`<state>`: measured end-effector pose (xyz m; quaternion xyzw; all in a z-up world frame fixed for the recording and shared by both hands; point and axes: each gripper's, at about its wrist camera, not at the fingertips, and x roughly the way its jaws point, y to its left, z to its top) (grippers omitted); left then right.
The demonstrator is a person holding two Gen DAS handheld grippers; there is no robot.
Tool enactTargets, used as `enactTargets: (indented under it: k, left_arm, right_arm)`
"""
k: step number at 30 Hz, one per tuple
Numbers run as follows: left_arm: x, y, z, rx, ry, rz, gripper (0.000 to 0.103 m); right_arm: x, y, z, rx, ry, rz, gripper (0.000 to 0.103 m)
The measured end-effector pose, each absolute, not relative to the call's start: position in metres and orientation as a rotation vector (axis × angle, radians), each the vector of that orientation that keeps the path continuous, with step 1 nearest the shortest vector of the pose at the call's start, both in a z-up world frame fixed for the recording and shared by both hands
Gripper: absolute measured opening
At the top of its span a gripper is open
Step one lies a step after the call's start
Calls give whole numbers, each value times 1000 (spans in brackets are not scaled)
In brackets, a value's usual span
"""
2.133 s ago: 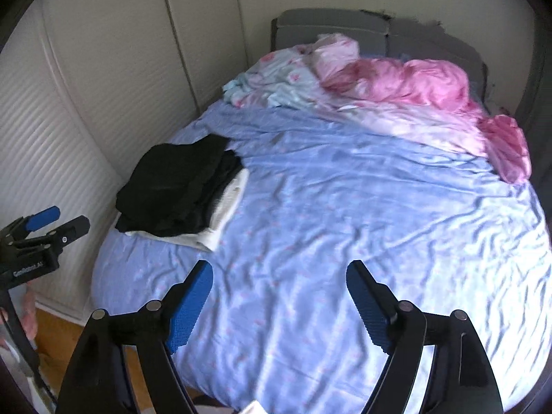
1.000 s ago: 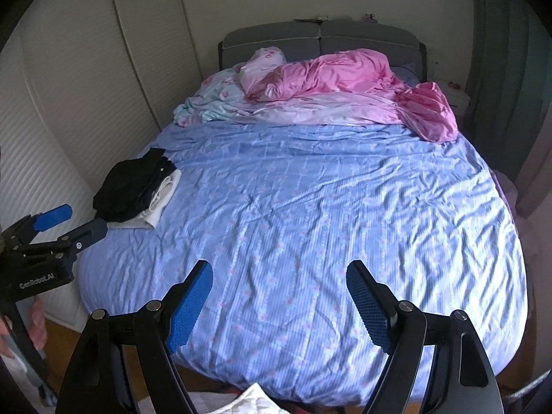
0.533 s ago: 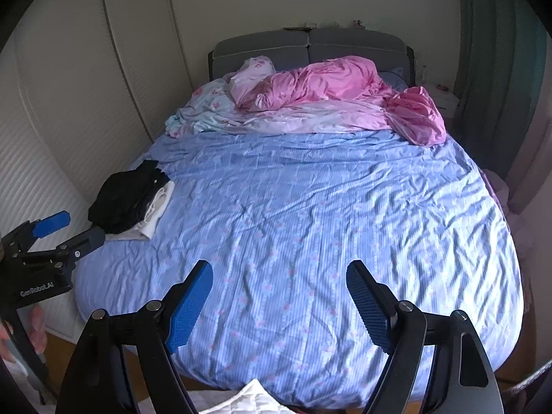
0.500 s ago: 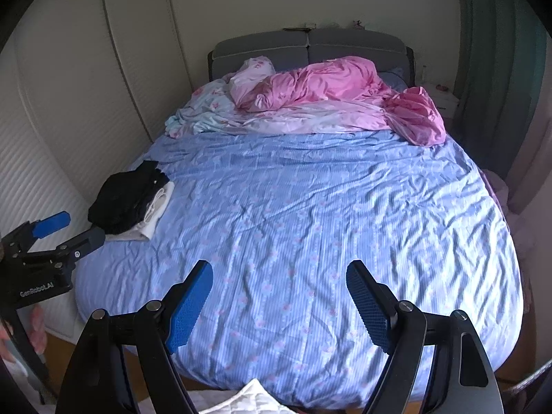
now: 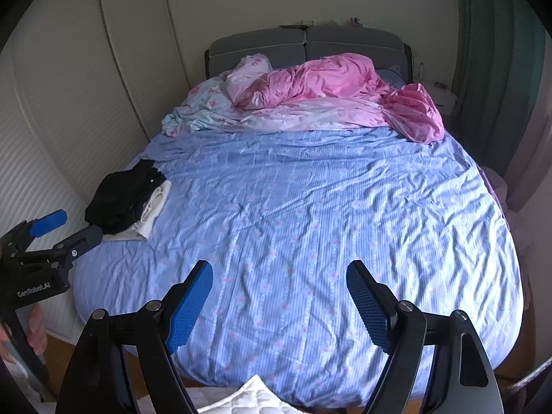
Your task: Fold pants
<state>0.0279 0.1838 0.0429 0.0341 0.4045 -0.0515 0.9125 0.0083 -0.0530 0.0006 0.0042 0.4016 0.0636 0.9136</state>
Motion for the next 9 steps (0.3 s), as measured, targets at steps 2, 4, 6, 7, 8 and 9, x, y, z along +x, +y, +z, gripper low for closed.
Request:
enactTargets:
  k: [2, 4, 6, 7, 8, 9]
  left_arm:
    - [30, 184, 43, 69, 834, -107, 99]
    - [30, 184, 43, 70, 834, -109, 99]
    - [31, 183, 44, 69, 834, -111, 99]
    - [31, 183, 44, 68, 835, -110, 99]
    - [33, 184, 44, 68, 835, -112, 99]
    - [33, 184, 44, 68, 835, -111, 99]
  right_arm:
    - [8, -52, 1, 8, 826, 129, 81]
    - [9, -52, 0, 9, 826, 126, 81]
    - [9, -53, 0, 9, 827, 127, 81]
    - [9, -53, -1, 9, 827, 124, 81]
    - [10, -53, -2, 10, 828, 123, 81]
    - [10, -53, -2, 9, 829, 123, 81]
